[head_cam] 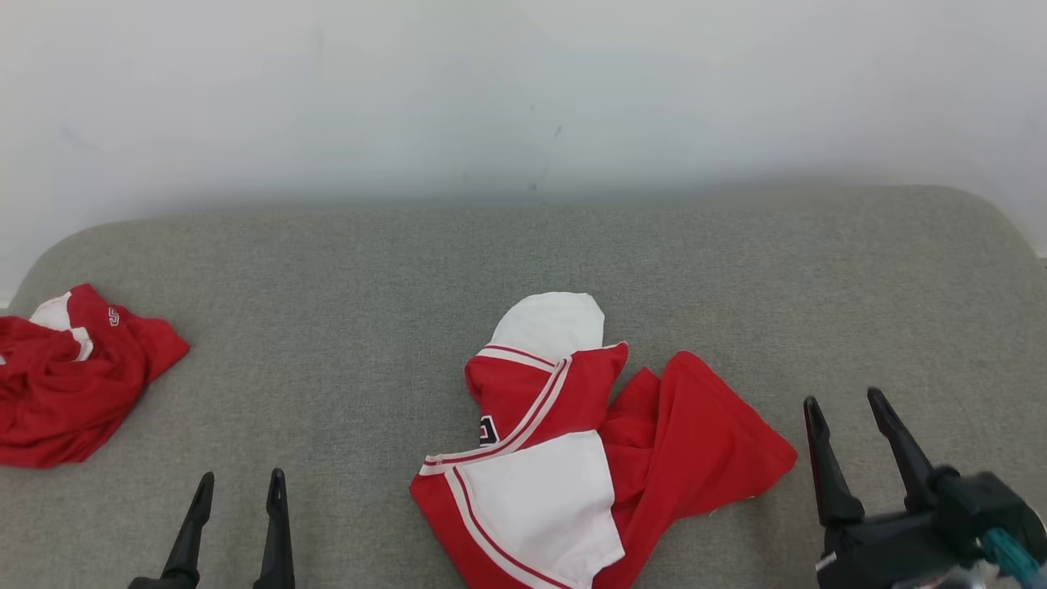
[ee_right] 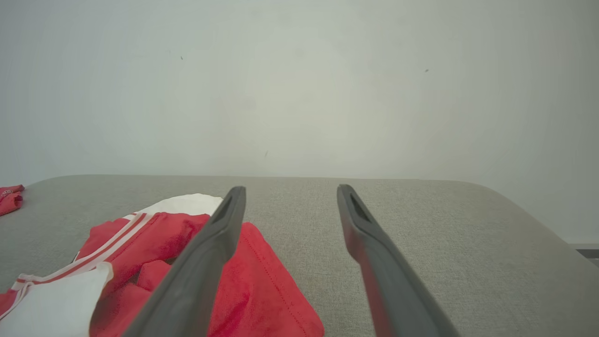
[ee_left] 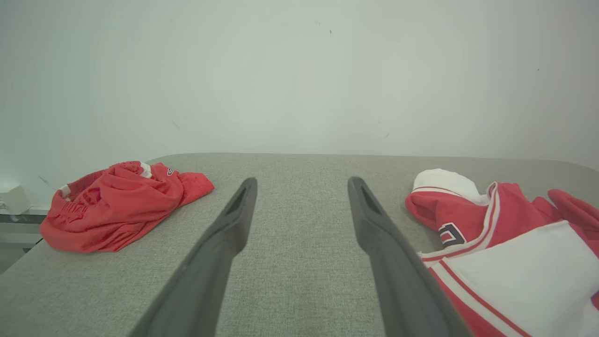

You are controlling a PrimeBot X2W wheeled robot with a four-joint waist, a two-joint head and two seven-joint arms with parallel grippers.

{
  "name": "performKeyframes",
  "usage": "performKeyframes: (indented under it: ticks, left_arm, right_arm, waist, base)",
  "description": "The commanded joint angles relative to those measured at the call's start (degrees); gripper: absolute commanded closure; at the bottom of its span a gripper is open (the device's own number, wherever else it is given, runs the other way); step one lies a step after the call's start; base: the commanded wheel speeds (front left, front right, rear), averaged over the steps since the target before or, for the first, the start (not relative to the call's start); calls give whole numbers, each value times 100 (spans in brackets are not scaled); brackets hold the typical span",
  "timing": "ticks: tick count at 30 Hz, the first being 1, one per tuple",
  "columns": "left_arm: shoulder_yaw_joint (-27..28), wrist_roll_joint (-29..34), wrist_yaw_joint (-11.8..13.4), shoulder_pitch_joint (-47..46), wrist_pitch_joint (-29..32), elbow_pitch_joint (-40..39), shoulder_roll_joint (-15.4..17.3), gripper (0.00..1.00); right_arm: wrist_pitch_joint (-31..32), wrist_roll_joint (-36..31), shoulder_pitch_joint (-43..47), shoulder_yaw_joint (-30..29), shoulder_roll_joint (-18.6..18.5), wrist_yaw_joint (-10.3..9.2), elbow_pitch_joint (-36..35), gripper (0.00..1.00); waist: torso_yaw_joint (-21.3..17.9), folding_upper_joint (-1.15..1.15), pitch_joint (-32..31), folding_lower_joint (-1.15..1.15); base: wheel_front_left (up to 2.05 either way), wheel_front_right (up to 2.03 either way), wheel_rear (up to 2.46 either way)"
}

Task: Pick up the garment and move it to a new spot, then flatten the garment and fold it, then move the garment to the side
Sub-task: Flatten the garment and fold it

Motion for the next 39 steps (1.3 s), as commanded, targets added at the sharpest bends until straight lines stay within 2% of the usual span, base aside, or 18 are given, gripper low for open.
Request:
performKeyframes:
  ticks: [1,9,18,27,33,39]
  left_arm:
    - [-1,25,8,96,-19,-29,11,0]
    - [22,19,7,147,-19,-78,19,0]
    - [-106,35,7,111,-19,-25,60,0]
    - [-1331,-21,7,-693,-19,285,367,0]
    - [-2366,-217,7,-1522,46,747,552,0]
    - [-3354,-546,9,-2249,393,1137,802,0]
  right_arm:
    - [-3,-39,215,-67,60,-13,-161,0]
    - [-4,-163,1041,-366,288,-13,-859,0]
    - [-4,-187,1110,-305,399,-13,-864,0]
    - [-4,-131,952,-209,465,-13,-747,0]
    - [-4,-125,802,-181,478,-13,-675,0]
    - [-4,-134,715,-209,523,-13,-594,0]
  waist:
    - [-57,0,-55,0]
    - [-122,0,-84,0]
    - [-147,0,-59,0]
    - [-261,0,153,0]
    - [-508,0,387,0]
    - [-773,0,560,0]
  base:
    - [0,0,0]
    - [0,0,0]
    - [0,0,0]
    - [0,0,0]
    - [0,0,0]
    - [0,0,0]
